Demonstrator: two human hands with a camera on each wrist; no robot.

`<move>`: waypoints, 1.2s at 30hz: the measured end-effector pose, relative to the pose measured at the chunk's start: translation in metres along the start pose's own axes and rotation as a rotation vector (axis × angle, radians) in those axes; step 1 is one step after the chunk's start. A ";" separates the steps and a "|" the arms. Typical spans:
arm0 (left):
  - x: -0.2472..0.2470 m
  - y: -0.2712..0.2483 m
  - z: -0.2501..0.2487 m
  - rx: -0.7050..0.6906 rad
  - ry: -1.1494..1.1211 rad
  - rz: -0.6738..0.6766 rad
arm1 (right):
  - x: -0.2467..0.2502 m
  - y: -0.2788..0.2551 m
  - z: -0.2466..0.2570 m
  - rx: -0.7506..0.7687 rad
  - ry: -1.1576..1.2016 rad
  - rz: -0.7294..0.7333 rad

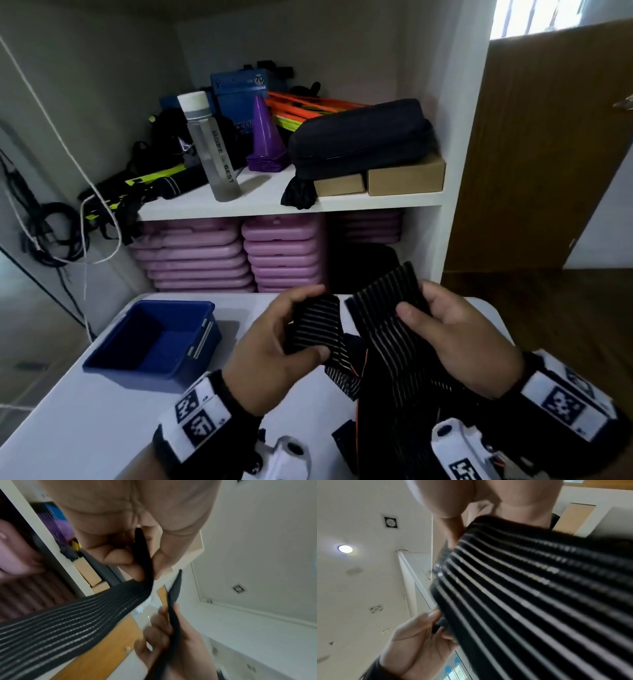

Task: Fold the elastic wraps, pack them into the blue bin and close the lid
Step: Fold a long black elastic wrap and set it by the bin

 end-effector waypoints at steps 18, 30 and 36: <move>0.101 -0.022 -0.027 -0.096 0.167 -0.146 | -0.140 0.046 -0.032 0.006 0.036 -0.119; 0.203 -0.027 -0.004 -0.012 -0.183 -0.148 | -0.230 0.091 -0.022 0.149 -0.077 -0.188; 0.231 -0.022 0.021 0.128 -0.502 -0.035 | -0.242 0.090 -0.032 0.127 -0.116 -0.278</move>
Point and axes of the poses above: each hand's wrist, its own y-axis towards the middle knuckle, its own x-axis out of the back of the hand, z = x × y, the point moved 10 cm from there along y, towards the middle knuckle, and after that the axes turned 11 degrees about x, right-handed, at the moved point
